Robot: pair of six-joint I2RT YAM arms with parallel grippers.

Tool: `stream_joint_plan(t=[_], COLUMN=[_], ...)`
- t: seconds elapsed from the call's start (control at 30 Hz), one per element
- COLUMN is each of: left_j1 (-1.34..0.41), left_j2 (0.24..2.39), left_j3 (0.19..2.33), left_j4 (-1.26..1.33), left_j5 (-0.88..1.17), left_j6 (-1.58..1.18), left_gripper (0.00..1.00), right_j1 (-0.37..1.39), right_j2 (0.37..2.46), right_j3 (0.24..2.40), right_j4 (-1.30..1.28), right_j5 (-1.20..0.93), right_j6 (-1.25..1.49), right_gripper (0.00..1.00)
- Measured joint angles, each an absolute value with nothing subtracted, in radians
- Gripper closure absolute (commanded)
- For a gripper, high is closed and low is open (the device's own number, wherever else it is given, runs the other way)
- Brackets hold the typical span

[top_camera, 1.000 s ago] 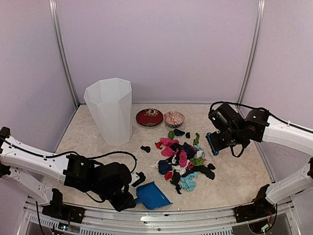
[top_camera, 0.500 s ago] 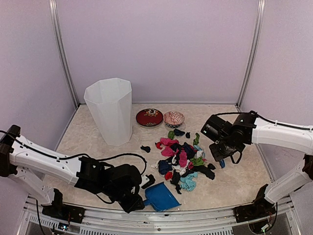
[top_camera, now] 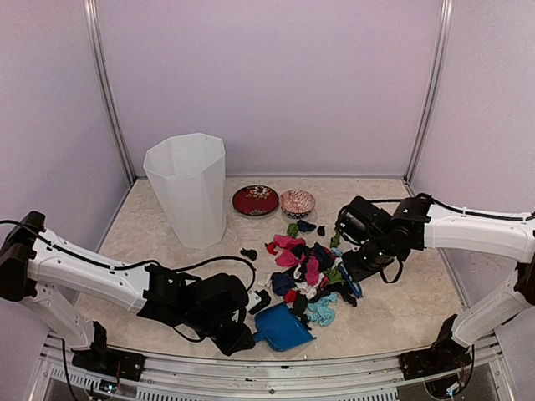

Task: Sweep away the paper scraps from the table
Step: Sweep the paper scraps into the dustpan.

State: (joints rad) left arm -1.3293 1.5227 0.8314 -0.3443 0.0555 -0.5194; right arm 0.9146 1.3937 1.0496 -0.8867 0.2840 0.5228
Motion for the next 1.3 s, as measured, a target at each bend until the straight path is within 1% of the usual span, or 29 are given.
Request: stream_joint_plan(t=[0.5,0.7,0.83,1.0,1.3], left_j1=[-1.289,-1.267,-1.251,-1.245,-1.245], left_j2=[1.589,1.596,1.596,1.596,1.588], left_j3=[0.842,0.842,0.838,0.821,0.777], left_j4=[-0.252,-0.227,-0.207,-0.187,-0.162], left_j5=[0.034,0.018,0.011,-0.004,-0.044], left_j6=[-0.516,-0.528,-0.533,-0.535,-0.554], left_gripper=[1.0,1.0,1.0,1.0,1.0], right_j1=[1.005,1.021,1.023,1.024,1.026], right_j2=[1.468,1.483,1.483,1.483,1.491], right_j3=[1.129,1.156,1.177,1.218,1.312], right_j4=[-0.808,-0.782,-0.777,-0.801,-0.898], right_j5=[0.098,0.007,-0.018,0.036,0.236], right_j6=[0.47,0.46,0.446,0.442,0.421], right_gripper=[1.0,1.0,1.0,1.0,1.0])
